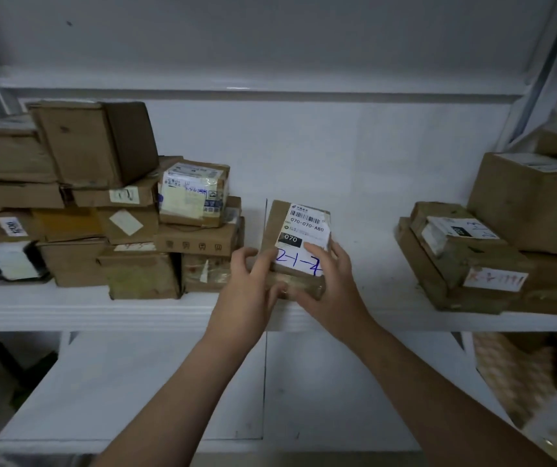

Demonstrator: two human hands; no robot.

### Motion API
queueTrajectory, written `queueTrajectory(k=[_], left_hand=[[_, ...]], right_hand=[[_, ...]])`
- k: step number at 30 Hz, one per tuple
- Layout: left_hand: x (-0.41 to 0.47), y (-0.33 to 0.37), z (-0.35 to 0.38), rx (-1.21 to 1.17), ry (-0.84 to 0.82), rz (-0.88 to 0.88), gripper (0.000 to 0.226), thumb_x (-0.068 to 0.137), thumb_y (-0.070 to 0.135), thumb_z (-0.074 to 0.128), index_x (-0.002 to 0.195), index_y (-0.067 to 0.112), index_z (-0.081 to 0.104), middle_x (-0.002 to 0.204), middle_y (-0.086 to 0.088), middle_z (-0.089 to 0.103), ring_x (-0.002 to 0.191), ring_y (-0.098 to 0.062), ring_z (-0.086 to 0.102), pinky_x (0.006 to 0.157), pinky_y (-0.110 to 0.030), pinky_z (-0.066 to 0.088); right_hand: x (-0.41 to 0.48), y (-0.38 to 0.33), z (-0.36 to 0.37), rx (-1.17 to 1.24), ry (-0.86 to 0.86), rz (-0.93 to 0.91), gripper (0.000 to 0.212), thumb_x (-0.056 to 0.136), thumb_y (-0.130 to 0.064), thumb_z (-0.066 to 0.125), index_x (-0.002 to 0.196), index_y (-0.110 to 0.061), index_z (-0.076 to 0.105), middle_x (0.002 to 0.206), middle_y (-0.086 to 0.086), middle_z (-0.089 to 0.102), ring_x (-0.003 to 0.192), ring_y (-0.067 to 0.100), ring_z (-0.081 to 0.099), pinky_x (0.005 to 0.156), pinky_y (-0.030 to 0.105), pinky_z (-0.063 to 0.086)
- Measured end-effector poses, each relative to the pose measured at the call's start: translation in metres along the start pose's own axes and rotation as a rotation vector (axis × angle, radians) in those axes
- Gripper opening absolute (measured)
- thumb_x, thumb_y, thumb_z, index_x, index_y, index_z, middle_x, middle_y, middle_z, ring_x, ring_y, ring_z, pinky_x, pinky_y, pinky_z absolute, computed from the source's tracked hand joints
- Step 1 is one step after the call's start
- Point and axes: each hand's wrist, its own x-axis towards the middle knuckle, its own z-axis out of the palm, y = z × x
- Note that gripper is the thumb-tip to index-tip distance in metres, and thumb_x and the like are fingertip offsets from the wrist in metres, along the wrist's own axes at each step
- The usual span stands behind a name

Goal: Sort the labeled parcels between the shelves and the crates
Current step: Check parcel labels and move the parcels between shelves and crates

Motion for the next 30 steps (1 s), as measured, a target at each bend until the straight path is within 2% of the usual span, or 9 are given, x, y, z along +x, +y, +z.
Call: queueTrajectory(k=[1, 3, 5, 7, 12, 18, 22, 26, 30], left_hand=[[-0.002, -0.002, 0.000, 0.031, -0.016, 0.010, 0.050, 0.092, 0.018, 0.057, 0.139, 0.023, 0.040, 0.137, -0.006, 0.032, 0.095, -0.026, 0.058, 0.078, -0.035, 0.050], [-0.006, -0.009, 0.001, 0.064, -0.054, -0.002, 0.050, 0.094, 0.019, 0.053, 0.141, 0.023, 0.036, 0.137, -0.006, 0.036, 0.100, -0.026, 0.058, 0.079, -0.035, 0.049], [-0.009, -0.016, 0.003, 0.074, -0.090, -0.036, 0.050, 0.096, 0.022, 0.050, 0.143, 0.023, 0.033, 0.138, -0.005, 0.040, 0.110, -0.026, 0.054, 0.083, -0.033, 0.046], [-0.013, -0.022, 0.004, 0.093, -0.108, -0.031, 0.051, 0.097, 0.023, 0.049, 0.145, 0.023, 0.031, 0.140, -0.004, 0.039, 0.116, -0.025, 0.051, 0.085, -0.031, 0.043], [-0.013, -0.033, -0.002, 0.140, -0.064, -0.008, 0.052, 0.096, 0.022, 0.050, 0.145, 0.021, 0.034, 0.142, -0.003, 0.042, 0.122, -0.023, 0.047, 0.090, -0.032, 0.043], [-0.013, -0.036, -0.009, 0.221, -0.090, 0.024, 0.047, 0.096, 0.024, 0.050, 0.141, 0.020, 0.040, 0.134, -0.004, 0.046, 0.116, -0.026, 0.049, 0.087, -0.035, 0.044], [-0.015, -0.028, -0.012, 0.234, -0.077, 0.108, 0.039, 0.095, 0.024, 0.052, 0.132, 0.014, 0.050, 0.128, -0.008, 0.051, 0.112, -0.029, 0.051, 0.084, -0.037, 0.046], [-0.015, -0.015, -0.009, 0.220, -0.083, 0.197, 0.033, 0.093, 0.022, 0.055, 0.124, 0.012, 0.056, 0.121, -0.009, 0.055, 0.106, -0.029, 0.053, 0.080, -0.038, 0.047], [-0.013, 0.017, 0.015, 0.167, -0.117, 0.298, 0.032, 0.092, 0.021, 0.056, 0.123, 0.012, 0.057, 0.119, -0.008, 0.056, 0.106, -0.027, 0.053, 0.082, -0.036, 0.046]], right_hand=[[0.002, 0.002, 0.000, -0.027, 0.003, 0.013, 0.063, 0.074, -0.005, 0.077, 0.132, -0.010, 0.050, 0.135, 0.002, 0.028, 0.112, -0.025, 0.030, 0.090, -0.006, 0.024], [0.004, 0.006, 0.005, -0.109, -0.017, 0.047, 0.054, 0.079, -0.006, 0.071, 0.130, -0.011, 0.052, 0.134, 0.007, 0.035, 0.114, -0.005, 0.040, 0.086, -0.004, 0.026], [0.004, 0.008, 0.011, -0.171, -0.040, 0.092, 0.049, 0.082, -0.008, 0.067, 0.129, -0.012, 0.052, 0.133, 0.008, 0.040, 0.116, 0.015, 0.047, 0.086, 0.007, 0.030], [0.004, 0.009, 0.019, -0.183, -0.031, 0.099, 0.048, 0.083, -0.008, 0.066, 0.129, -0.011, 0.052, 0.133, 0.008, 0.041, 0.118, 0.021, 0.048, 0.088, 0.013, 0.031], [0.013, 0.007, 0.034, -0.222, -0.008, 0.084, 0.049, 0.082, -0.008, 0.066, 0.129, -0.012, 0.053, 0.132, 0.011, 0.039, 0.113, 0.024, 0.050, 0.082, 0.014, 0.033], [0.016, 0.006, 0.038, -0.289, -0.007, 0.096, 0.050, 0.084, -0.014, 0.065, 0.132, -0.016, 0.051, 0.133, 0.009, 0.040, 0.112, 0.026, 0.051, 0.082, 0.031, 0.045], [0.006, 0.001, 0.023, -0.317, -0.036, 0.099, 0.056, 0.086, -0.012, 0.060, 0.139, -0.015, 0.044, 0.137, 0.007, 0.043, 0.119, 0.024, 0.047, 0.092, 0.035, 0.045], [-0.014, -0.004, -0.004, -0.351, 0.038, 0.066, 0.041, 0.087, -0.010, 0.058, 0.128, -0.009, 0.053, 0.129, 0.009, 0.052, 0.118, 0.026, 0.048, 0.094, 0.036, 0.043], [-0.043, -0.001, -0.041, -0.400, 0.106, 0.060, 0.028, 0.088, -0.010, 0.059, 0.116, -0.010, 0.061, 0.118, 0.006, 0.058, 0.112, 0.023, 0.053, 0.087, 0.032, 0.045]])
